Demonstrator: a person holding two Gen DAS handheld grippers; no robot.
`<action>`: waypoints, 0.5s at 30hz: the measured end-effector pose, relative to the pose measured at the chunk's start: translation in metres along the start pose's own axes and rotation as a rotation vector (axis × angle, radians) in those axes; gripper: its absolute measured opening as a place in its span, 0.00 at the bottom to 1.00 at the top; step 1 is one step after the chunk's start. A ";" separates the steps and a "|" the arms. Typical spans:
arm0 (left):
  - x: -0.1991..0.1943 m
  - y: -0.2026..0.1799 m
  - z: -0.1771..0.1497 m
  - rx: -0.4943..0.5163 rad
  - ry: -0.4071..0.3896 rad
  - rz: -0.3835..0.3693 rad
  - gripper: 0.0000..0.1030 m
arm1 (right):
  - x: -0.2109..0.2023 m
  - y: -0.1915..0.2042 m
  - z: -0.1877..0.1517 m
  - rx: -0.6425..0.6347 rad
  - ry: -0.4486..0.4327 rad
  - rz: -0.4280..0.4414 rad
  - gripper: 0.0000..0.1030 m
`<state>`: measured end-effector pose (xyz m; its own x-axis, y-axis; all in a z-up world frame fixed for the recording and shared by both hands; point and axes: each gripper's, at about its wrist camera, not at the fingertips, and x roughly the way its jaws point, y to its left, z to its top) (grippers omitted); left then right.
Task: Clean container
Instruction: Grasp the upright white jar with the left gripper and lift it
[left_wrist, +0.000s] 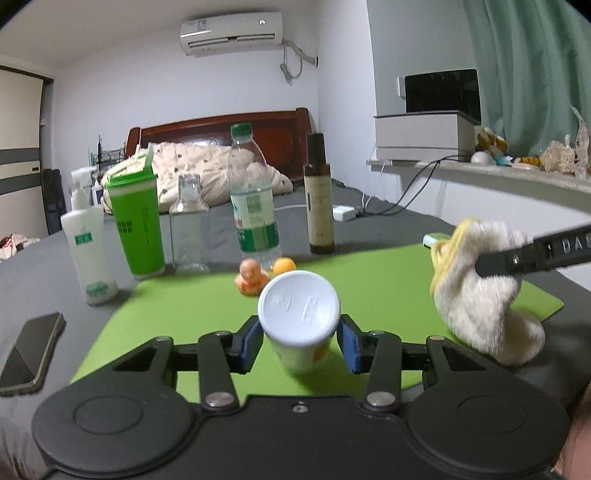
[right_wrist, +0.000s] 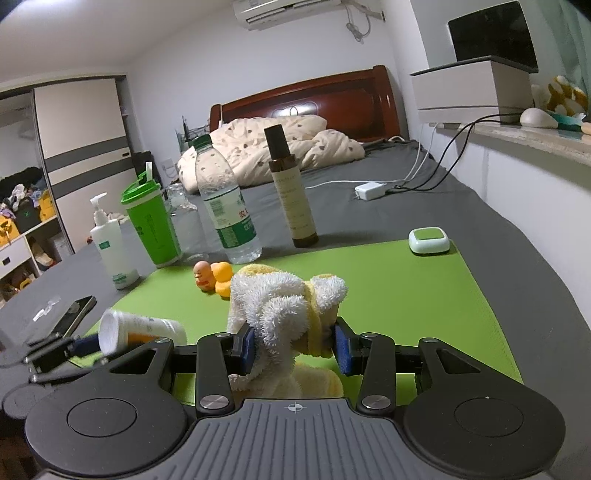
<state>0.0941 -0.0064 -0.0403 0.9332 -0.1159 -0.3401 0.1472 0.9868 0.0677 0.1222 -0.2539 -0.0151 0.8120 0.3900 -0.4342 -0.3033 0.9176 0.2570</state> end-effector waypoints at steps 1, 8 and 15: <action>0.002 0.000 0.002 0.002 0.001 0.000 0.42 | 0.000 0.000 0.000 0.001 0.000 0.001 0.41; 0.012 0.000 0.003 -0.001 0.002 0.010 0.42 | -0.003 0.003 0.003 -0.006 -0.010 0.016 0.41; 0.008 -0.004 -0.002 -0.008 -0.015 0.027 0.73 | -0.005 0.008 0.009 -0.022 -0.024 0.034 0.41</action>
<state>0.0999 -0.0108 -0.0451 0.9417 -0.0912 -0.3238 0.1197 0.9904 0.0694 0.1199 -0.2488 -0.0028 0.8124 0.4196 -0.4050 -0.3418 0.9053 0.2522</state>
